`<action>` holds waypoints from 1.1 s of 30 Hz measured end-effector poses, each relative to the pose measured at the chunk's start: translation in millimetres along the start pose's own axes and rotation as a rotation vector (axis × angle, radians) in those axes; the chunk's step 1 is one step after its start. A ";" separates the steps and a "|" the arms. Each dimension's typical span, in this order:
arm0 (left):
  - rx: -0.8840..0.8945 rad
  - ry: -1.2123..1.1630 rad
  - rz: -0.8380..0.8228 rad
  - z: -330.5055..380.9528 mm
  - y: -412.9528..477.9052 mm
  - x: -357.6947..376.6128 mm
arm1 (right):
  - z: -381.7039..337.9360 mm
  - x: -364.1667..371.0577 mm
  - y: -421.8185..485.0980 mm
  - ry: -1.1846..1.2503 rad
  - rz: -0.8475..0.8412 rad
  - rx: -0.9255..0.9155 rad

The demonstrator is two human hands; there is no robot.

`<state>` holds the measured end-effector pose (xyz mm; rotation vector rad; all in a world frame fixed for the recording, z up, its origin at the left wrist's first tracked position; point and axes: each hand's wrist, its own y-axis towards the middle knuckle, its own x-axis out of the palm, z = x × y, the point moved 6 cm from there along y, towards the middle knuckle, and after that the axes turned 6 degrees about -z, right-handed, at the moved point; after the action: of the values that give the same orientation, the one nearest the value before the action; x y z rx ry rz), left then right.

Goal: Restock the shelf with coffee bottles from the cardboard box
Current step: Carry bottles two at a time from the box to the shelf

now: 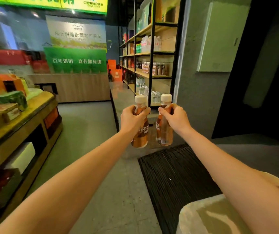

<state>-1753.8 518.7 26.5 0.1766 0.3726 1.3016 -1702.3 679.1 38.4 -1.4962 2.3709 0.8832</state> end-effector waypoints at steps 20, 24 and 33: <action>0.005 0.038 0.104 -135.6 302.4 -216.9 | -16.8 296.2 312.5 0.095 -0.151 -0.055; 0.005 0.014 0.133 -160.6 398.4 -227.1 | -1.1 326.2 410.3 0.108 -0.166 -0.081; -0.015 -0.019 0.163 -220.9 588.0 -234.6 | 36.4 374.3 599.8 0.105 -0.166 -0.117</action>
<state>-2417.7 430.2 57.6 0.2097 0.3379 1.4616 -2405.9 603.6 61.7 -1.7966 2.2580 0.9395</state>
